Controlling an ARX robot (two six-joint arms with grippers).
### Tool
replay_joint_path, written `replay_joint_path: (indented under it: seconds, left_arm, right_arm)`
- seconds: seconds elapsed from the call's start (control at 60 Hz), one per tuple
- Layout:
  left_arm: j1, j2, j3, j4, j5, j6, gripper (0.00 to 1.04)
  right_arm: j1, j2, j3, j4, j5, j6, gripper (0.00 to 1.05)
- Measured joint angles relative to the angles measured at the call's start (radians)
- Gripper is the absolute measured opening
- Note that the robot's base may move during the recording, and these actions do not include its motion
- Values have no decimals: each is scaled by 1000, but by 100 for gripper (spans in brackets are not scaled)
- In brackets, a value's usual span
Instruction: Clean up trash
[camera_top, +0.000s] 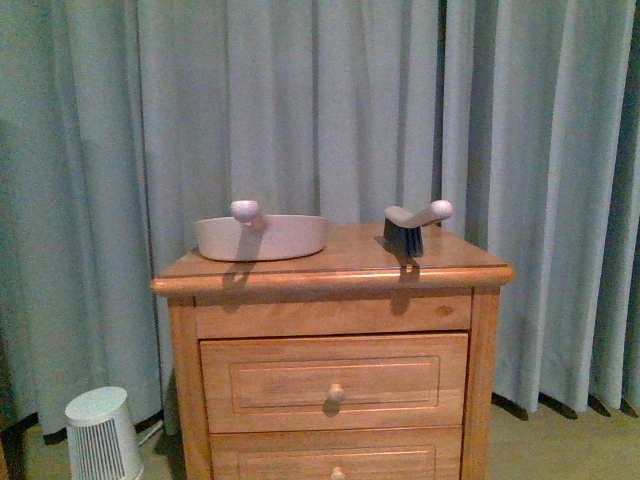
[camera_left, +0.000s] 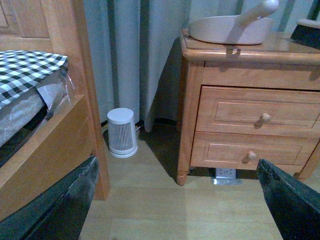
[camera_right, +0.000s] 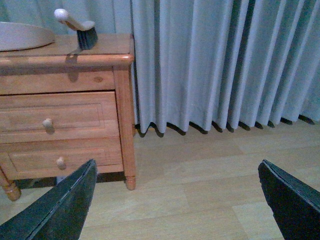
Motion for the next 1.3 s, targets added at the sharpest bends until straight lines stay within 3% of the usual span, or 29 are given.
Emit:
replay_joint_path:
  seconds: [1.3]
  left_arm:
    - [0,0,0,0,0,0,97]
  right_arm:
    - [0,0,0,0,0,0,97]
